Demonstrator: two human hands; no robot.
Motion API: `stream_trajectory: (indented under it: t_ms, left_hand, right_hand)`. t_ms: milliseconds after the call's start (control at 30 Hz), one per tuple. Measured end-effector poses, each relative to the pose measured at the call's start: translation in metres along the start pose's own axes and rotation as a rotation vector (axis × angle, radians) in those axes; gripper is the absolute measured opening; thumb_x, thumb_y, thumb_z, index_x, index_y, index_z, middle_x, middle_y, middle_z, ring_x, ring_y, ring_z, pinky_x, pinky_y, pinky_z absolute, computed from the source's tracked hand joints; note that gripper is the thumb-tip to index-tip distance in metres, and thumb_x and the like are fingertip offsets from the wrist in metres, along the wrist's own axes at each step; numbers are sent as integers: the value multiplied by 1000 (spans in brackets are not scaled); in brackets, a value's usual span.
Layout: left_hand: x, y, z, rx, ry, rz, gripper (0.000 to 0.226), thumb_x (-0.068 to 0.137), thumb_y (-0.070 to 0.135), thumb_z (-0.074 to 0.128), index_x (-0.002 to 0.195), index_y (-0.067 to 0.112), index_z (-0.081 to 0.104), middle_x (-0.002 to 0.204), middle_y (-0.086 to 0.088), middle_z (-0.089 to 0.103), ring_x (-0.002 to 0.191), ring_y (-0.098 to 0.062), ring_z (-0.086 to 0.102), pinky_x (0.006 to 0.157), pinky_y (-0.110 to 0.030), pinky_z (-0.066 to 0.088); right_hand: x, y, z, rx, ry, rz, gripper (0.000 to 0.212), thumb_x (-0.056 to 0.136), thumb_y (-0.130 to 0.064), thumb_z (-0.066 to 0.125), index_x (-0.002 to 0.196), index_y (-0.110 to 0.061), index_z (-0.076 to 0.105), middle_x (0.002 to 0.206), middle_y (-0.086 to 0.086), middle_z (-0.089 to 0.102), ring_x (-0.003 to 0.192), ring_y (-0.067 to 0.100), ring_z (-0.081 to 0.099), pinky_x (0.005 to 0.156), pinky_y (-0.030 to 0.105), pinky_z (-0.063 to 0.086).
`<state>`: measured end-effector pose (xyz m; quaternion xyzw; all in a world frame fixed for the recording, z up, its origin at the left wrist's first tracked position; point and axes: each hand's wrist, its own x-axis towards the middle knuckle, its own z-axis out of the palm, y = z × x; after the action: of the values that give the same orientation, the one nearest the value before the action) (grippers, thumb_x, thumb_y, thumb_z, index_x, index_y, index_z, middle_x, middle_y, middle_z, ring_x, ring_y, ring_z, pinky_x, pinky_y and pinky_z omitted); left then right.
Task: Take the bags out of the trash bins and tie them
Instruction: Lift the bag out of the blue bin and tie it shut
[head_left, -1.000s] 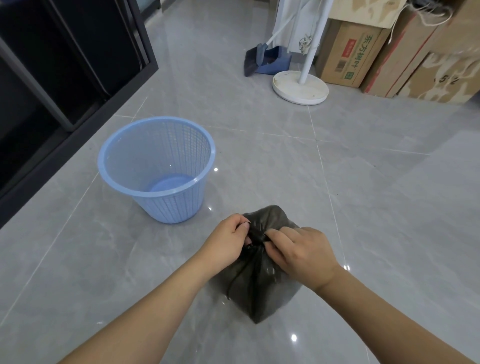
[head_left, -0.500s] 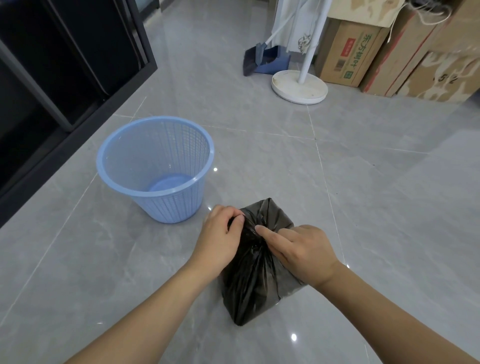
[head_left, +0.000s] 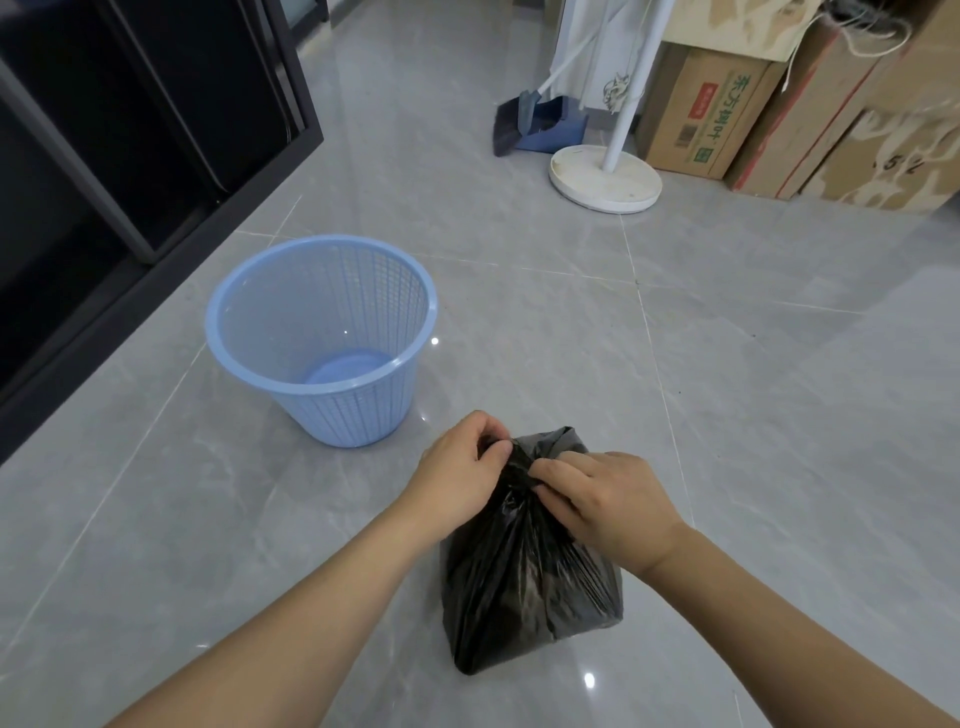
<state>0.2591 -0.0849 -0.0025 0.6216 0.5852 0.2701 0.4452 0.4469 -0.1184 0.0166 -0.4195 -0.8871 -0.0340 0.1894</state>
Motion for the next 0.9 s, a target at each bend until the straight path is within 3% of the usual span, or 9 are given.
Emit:
stream_trajectory:
  t_ms: [100, 167, 300, 400, 533, 667, 767, 833, 900]
  left_hand:
    - [-9, -5, -2, -106, -4, -8, 36, 79, 20, 56, 109, 37, 47, 107, 12, 56, 103, -5, 54, 89, -26, 45]
    - [-18, -10, -4, -66, 13, 27, 35, 71, 28, 55, 102, 42, 45, 104, 14, 54, 99, -4, 52, 84, -25, 43]
    - [-30, -17, -2, 169, -29, 132, 15, 75, 40, 58, 88, 39, 50, 90, 17, 54, 89, 0, 50, 86, -31, 42]
    - [-31, -19, 0, 316, -33, 184, 6, 83, 39, 57, 85, 39, 52, 86, 19, 52, 86, 0, 48, 90, -32, 38]
    - [-31, -20, 1, 401, -55, 209, 6, 88, 36, 51, 83, 38, 54, 84, 17, 53, 88, -6, 49, 90, -33, 36]
    - [-30, -20, 2, 419, -21, 215, 9, 89, 33, 49, 85, 34, 57, 80, 17, 51, 84, -4, 48, 87, -30, 33]
    - [-30, -21, 4, 446, 13, 211, 10, 90, 32, 48, 85, 32, 57, 81, 16, 51, 84, -4, 49, 87, -28, 32]
    - [-30, -22, 4, 453, 28, 204, 11, 90, 32, 47, 85, 31, 57, 82, 15, 51, 83, -4, 50, 87, -28, 32]
    - [-30, -22, 3, 447, 36, 198, 12, 91, 32, 47, 85, 31, 57, 82, 15, 52, 83, -4, 50, 89, -30, 34]
  right_hand:
    - [2, -1, 3, 252, -122, 351, 17, 86, -35, 57, 95, -26, 69, 94, -14, 57, 70, 7, 59, 56, 24, 50]
    - [6, 2, 7, 465, -144, 584, 7, 82, -31, 66, 87, -27, 69, 101, -20, 52, 80, 1, 59, 69, 19, 49]
    - [14, 4, 9, 794, -166, 861, 2, 74, -21, 70, 74, -21, 68, 84, 0, 68, 73, 12, 64, 74, 38, 53]
    - [17, 1, 7, 930, -208, 914, 3, 73, -20, 68, 72, -17, 68, 67, 6, 66, 60, 17, 60, 62, 40, 51]
    - [20, -1, 6, 982, -213, 911, 14, 76, -12, 67, 87, -20, 64, 75, -1, 68, 61, 14, 61, 59, 32, 52]
    - [23, -1, 7, 949, -331, 933, 9, 82, -13, 64, 86, -7, 70, 78, 12, 69, 67, 19, 64, 70, 40, 55]
    - [27, 0, 3, 1020, -380, 988, 17, 82, -15, 68, 88, 2, 70, 81, 22, 71, 70, 24, 67, 70, 38, 56]
    - [27, 1, -1, 1114, -421, 1024, 11, 82, -14, 68, 76, -5, 72, 66, 12, 68, 57, 17, 64, 53, 28, 54]
    - [26, 3, -2, 1185, -452, 1023, 27, 81, -13, 66, 55, -18, 62, 46, -1, 44, 38, 12, 37, 35, 21, 29]
